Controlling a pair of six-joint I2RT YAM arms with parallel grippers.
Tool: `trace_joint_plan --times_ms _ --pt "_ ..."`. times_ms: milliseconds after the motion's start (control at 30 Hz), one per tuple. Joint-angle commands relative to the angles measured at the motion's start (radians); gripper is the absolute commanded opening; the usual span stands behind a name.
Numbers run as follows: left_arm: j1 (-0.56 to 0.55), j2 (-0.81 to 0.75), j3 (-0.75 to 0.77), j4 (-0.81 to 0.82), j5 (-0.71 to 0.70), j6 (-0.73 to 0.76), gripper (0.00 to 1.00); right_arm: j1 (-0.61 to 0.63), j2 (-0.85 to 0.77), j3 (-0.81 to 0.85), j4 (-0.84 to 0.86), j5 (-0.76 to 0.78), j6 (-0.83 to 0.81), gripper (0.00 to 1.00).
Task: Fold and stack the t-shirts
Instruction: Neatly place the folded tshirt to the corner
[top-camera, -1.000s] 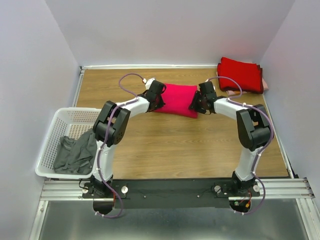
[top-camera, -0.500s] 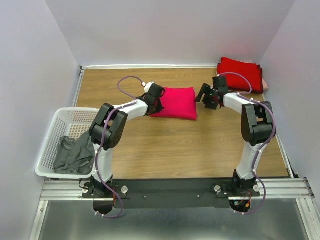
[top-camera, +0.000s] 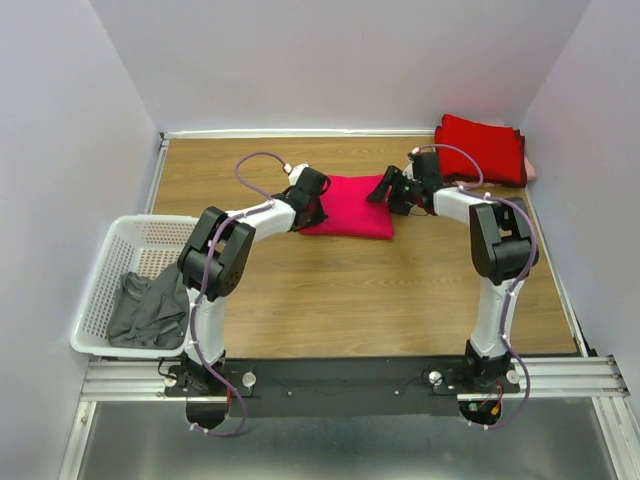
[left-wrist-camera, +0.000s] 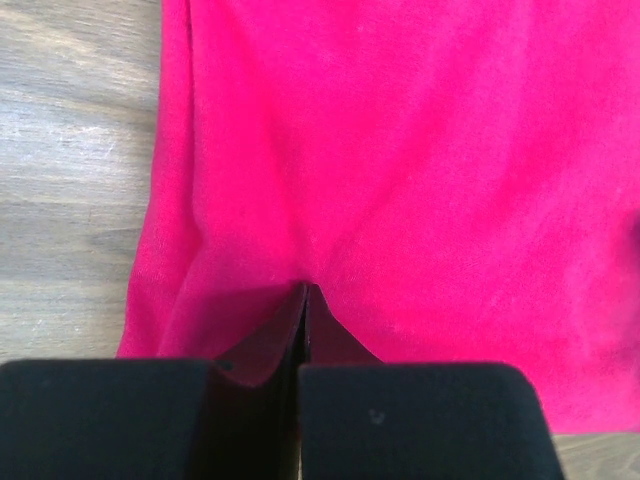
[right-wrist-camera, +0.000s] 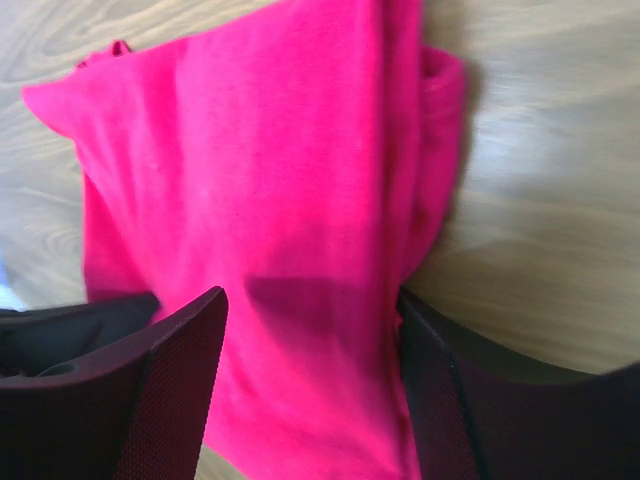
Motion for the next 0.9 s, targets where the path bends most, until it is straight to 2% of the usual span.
trace_joint_plan --times_ms 0,33,67,133,167,200,233,267,300,333,367,433,600,867 --pt "0.002 -0.027 -0.034 -0.051 0.003 0.023 0.06 0.050 0.106 0.006 -0.070 -0.009 0.046 0.72" --pt "0.002 -0.032 -0.041 -0.045 0.006 0.023 0.06 0.050 0.113 0.009 -0.069 -0.006 0.052 0.70" --pt "0.002 -0.033 -0.043 -0.043 0.015 0.025 0.06 0.052 0.113 0.014 -0.069 0.005 0.062 0.61" --pt "0.002 -0.035 -0.046 -0.036 0.029 0.023 0.06 0.052 0.107 0.017 -0.070 0.031 0.063 0.50" --pt "0.002 -0.042 -0.048 -0.029 0.041 0.025 0.06 0.052 0.091 0.023 -0.073 0.053 0.049 0.37" --pt "0.002 -0.048 -0.046 -0.026 0.046 0.028 0.06 0.052 0.081 0.032 -0.076 0.066 0.038 0.31" --pt "0.002 -0.056 -0.043 -0.025 0.049 0.031 0.10 0.052 0.074 0.044 -0.087 0.082 0.024 0.24" --pt "0.002 -0.087 -0.041 -0.020 0.049 0.036 0.12 0.050 0.058 0.079 -0.119 0.121 -0.012 0.12" --pt "0.003 -0.087 -0.041 -0.013 0.049 0.042 0.18 0.050 0.054 0.080 -0.139 0.148 -0.035 0.04" --pt "0.003 -0.128 -0.034 0.006 0.050 0.057 0.23 0.052 0.049 0.122 -0.165 0.175 -0.060 0.01" --pt "0.006 -0.150 -0.028 0.009 0.050 0.063 0.34 0.053 0.046 0.147 -0.203 0.221 -0.116 0.01" --pt "0.020 -0.206 0.003 0.009 0.053 0.080 0.40 0.054 0.035 0.199 -0.232 0.289 -0.195 0.01" --pt "0.058 -0.283 0.078 -0.084 0.081 0.102 0.40 0.052 0.064 0.361 -0.320 0.450 -0.339 0.01" --pt "0.069 -0.417 -0.017 -0.126 0.112 0.134 0.39 0.052 0.158 0.653 -0.437 0.698 -0.601 0.01"
